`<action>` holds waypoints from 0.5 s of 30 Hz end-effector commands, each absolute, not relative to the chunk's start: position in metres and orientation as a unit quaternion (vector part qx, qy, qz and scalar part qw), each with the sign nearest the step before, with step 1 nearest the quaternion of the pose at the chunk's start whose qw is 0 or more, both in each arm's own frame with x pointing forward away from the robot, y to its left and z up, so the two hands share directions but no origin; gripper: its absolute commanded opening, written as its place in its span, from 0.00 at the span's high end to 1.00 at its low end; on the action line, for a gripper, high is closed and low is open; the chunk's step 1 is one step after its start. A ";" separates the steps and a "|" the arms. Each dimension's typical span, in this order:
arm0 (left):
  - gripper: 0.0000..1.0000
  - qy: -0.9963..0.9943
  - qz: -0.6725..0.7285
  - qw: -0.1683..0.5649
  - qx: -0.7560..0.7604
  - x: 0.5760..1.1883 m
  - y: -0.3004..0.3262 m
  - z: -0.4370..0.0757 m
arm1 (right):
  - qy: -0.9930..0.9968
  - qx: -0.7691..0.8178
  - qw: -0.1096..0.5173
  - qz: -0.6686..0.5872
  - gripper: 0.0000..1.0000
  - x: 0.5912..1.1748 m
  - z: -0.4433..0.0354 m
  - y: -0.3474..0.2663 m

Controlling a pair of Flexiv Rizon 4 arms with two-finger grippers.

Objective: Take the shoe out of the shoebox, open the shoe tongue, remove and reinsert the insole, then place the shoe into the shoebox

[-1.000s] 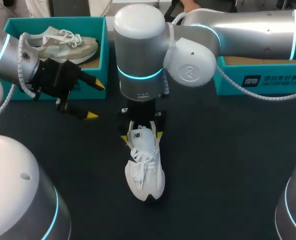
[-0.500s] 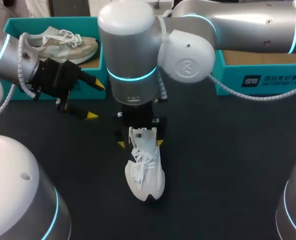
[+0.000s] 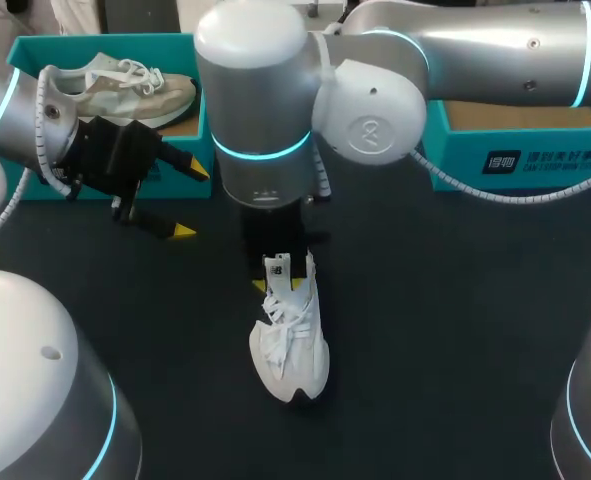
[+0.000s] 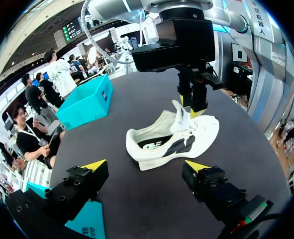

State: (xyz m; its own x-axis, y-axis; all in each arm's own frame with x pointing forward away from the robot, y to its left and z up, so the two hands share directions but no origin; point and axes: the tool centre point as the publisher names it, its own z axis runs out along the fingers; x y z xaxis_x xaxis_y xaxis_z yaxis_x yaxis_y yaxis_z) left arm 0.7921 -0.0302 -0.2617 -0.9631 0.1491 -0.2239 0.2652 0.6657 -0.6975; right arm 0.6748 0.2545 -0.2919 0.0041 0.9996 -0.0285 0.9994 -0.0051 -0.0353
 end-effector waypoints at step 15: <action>0.00 0.910 -0.392 0.073 0.114 0.792 -0.031 -0.262 | -0.731 -0.681 -0.001 0.032 0.61 0.698 -0.288 0.244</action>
